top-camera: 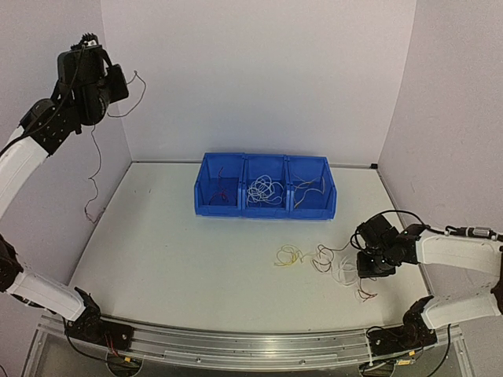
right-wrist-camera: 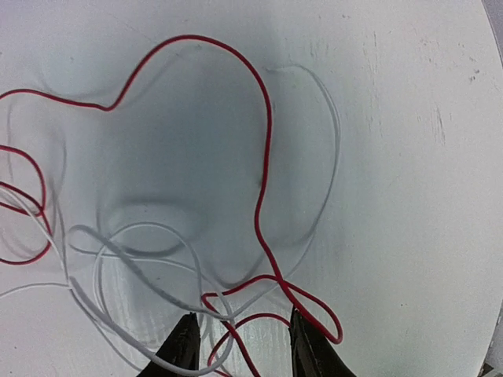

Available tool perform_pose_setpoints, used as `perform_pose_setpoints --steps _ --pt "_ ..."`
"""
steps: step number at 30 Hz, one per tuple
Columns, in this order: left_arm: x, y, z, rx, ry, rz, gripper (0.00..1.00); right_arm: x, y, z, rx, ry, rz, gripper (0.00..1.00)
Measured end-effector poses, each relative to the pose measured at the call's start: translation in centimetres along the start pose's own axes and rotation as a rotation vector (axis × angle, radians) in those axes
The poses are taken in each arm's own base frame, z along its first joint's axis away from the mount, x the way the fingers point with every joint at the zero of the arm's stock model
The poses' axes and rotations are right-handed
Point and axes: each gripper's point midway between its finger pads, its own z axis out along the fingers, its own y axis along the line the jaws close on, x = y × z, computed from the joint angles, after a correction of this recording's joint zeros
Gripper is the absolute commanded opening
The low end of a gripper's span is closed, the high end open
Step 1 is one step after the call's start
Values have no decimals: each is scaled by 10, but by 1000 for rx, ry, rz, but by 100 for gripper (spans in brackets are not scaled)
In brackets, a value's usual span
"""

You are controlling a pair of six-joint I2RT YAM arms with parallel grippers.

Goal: Untangle the cables

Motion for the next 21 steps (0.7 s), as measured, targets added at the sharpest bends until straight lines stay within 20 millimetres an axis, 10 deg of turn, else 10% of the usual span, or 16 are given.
perform_pose_setpoints --steps 9,21 --pt "62 -59 10 246 170 33 0 -8 10 -5 -46 -13 -42 51" --pt "51 -99 -9 494 202 -52 0 -21 18 -21 -109 -73 -80 74"
